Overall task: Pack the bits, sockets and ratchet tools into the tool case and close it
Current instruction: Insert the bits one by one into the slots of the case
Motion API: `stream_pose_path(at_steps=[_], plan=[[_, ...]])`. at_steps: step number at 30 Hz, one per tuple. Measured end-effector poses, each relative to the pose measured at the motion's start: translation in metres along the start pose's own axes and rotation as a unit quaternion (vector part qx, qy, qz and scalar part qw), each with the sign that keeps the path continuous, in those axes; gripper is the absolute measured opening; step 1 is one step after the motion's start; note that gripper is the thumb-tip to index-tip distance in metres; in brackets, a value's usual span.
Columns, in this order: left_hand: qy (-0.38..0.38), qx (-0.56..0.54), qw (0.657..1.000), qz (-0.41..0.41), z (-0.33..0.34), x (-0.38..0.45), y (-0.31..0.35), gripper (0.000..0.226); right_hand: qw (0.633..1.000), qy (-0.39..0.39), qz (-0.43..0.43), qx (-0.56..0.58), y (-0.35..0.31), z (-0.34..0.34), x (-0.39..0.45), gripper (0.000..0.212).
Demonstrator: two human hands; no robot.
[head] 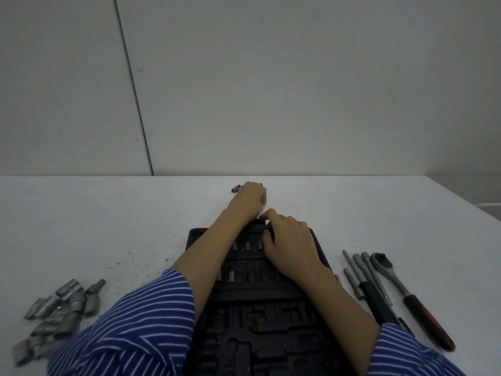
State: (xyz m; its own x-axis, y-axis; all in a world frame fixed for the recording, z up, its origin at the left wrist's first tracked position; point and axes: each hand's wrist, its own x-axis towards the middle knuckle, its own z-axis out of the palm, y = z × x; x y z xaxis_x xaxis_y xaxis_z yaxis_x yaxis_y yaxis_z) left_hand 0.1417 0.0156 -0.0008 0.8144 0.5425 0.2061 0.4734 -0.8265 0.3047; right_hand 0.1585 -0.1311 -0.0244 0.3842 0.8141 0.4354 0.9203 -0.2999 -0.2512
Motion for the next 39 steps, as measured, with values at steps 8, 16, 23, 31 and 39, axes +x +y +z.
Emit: stream_pose_path(at_steps=[8, 16, 23, 31, 39], plan=[[0.044, -0.087, 0.995, -0.002, -0.004, -0.013, -0.004, 0.026, 1.0, -0.005, 0.007, -0.007, 0.001, 0.001, 0.0, 0.026], [0.14, -0.279, 0.948, -0.055, -0.013, -0.039, -0.005, 0.018, 1.0, -0.009, 0.01, 0.006, -0.001, -0.002, 0.0, 0.028], [0.177, -0.328, 0.927, -0.049, -0.025, -0.065, -0.005, 0.011, 0.997, 0.031, 0.024, 0.067, -0.004, -0.009, -0.001, 0.025], [0.191, -0.34, 0.921, -0.026, -0.034, -0.105, 0.0, 0.009, 0.983, 0.063, 0.01, 0.175, -0.013, -0.019, -0.007, 0.028], [0.21, -0.341, 0.916, -0.01, -0.031, -0.129, 0.007, 0.012, 0.982, 0.052, -0.035, 0.177, -0.015, -0.022, -0.008, 0.027]])
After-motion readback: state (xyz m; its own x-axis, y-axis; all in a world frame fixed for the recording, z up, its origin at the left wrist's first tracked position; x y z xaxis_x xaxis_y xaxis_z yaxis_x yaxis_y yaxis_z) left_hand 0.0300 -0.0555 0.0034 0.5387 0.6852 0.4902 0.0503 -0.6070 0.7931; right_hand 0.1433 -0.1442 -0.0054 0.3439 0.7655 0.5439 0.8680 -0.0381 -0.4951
